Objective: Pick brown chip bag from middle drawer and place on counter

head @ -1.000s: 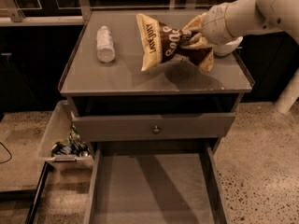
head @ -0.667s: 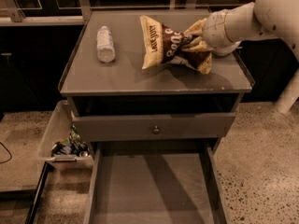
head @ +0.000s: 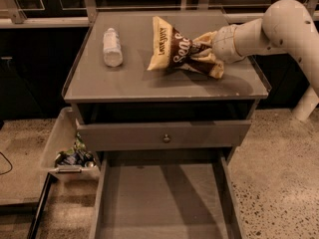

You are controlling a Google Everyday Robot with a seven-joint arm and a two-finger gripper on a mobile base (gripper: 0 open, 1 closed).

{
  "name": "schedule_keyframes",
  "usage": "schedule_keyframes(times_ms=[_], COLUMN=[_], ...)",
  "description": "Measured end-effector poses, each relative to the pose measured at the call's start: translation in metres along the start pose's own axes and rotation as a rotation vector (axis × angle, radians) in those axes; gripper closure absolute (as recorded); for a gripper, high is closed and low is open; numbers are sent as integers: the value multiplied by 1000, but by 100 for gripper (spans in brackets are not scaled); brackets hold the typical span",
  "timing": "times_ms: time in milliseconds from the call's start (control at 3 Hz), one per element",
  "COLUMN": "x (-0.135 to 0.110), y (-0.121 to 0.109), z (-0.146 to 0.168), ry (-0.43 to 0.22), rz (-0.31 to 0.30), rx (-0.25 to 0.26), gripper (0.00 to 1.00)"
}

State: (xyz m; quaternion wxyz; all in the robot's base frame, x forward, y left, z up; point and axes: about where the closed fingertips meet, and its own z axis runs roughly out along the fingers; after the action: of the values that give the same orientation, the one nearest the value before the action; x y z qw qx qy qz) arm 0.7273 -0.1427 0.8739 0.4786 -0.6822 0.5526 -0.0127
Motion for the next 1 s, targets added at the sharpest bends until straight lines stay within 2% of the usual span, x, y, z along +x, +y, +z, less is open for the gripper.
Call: schedule_keyframes(times_ms=[1000], x=[0], y=[0], z=[0], ry=[0], rz=[0], rx=[0], gripper=[13])
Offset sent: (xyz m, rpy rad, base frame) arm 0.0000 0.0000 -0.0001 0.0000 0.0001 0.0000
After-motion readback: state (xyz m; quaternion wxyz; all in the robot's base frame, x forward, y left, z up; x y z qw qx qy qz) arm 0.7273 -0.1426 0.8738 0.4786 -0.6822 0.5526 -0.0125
